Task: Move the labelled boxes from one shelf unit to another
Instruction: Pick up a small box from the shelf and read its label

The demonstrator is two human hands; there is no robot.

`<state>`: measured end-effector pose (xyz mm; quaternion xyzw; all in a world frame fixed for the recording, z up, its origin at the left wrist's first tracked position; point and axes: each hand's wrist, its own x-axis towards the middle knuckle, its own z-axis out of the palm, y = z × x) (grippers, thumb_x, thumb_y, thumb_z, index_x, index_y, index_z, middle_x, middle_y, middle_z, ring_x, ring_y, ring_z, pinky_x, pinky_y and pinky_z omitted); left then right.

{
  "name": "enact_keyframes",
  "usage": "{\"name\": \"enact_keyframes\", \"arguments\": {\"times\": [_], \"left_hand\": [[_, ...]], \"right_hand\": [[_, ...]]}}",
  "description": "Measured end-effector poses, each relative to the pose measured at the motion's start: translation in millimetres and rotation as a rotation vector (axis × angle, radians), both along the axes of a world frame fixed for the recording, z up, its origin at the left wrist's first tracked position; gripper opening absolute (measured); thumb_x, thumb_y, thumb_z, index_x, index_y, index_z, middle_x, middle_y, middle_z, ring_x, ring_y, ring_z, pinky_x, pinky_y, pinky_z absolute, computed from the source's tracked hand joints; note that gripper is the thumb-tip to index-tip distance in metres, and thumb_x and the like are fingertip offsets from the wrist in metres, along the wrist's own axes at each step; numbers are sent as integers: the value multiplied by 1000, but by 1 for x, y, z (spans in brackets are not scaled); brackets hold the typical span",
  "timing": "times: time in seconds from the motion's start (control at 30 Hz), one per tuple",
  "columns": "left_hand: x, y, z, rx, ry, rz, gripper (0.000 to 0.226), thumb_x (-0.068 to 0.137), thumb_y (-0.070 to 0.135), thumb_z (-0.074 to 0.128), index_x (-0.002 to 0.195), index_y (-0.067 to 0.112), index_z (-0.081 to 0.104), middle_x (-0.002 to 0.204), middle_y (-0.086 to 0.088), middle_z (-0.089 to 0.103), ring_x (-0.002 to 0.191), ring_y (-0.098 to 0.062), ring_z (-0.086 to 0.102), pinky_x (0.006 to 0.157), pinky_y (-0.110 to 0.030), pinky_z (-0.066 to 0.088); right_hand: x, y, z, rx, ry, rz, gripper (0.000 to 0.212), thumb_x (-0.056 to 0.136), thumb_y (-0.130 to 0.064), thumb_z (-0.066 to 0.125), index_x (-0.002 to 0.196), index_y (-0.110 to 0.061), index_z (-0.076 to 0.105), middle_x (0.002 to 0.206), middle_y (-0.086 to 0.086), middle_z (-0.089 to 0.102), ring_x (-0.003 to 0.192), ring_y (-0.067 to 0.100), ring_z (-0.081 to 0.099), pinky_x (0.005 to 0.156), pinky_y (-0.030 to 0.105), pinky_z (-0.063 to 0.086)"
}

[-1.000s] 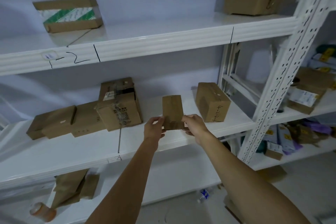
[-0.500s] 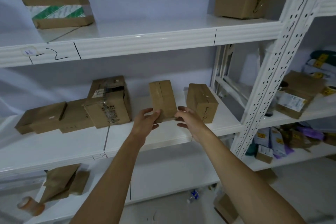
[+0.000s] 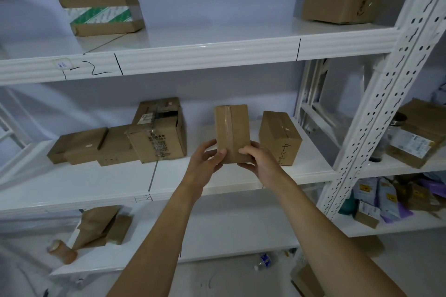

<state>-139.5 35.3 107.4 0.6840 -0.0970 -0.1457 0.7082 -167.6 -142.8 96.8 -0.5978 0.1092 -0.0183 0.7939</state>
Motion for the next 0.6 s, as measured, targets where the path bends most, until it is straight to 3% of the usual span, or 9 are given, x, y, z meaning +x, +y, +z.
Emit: {"name": "enact_keyframes", "arguments": {"times": [0.13,0.23,0.33,0.4,0.47,0.6], "left_hand": [[-5,4,5,16,-20,22,46,99,27,68,144,22,56,131,-8,70,124,-23,65,110,-41,49],[-11,1,12,43,-64,48,36,103,18,62,139,23,61,119,2,72,112,-11,67,99,-30,52],[-14,-7,13,153,-244,140,31,103,14,59,132,22,68,117,10,72,106,-1,67,90,-20,53],[-16,-15,12,217,-349,164,36,103,22,62,138,23,65,127,12,69,116,-5,66,99,-24,54],[-18,-22,13,255,-376,164,44,101,27,65,145,25,59,127,15,67,120,-9,64,104,-31,53],[-19,-28,16,253,-307,182,75,83,61,70,150,33,52,133,11,70,120,-15,68,103,-44,58]], "right_hand": [[-2,2,0,6,-11,1,35,92,-14,71,126,-16,62,128,10,69,119,25,66,95,37,58],[-4,6,1,-63,-9,-40,52,88,-17,77,136,-12,57,130,9,68,118,24,67,97,37,59],[-8,12,4,-189,-19,-111,60,86,-24,81,137,-12,51,121,0,66,113,18,66,101,38,57],[-10,16,7,-296,-42,-161,69,82,-37,83,137,-14,48,117,-5,65,110,14,65,100,35,56],[-11,22,9,-393,-81,-198,71,81,-46,81,136,-15,46,119,-4,65,107,12,65,89,25,54],[-14,31,9,-559,-175,-225,73,83,-45,80,141,-19,44,120,-8,65,103,9,67,85,24,56]]}}
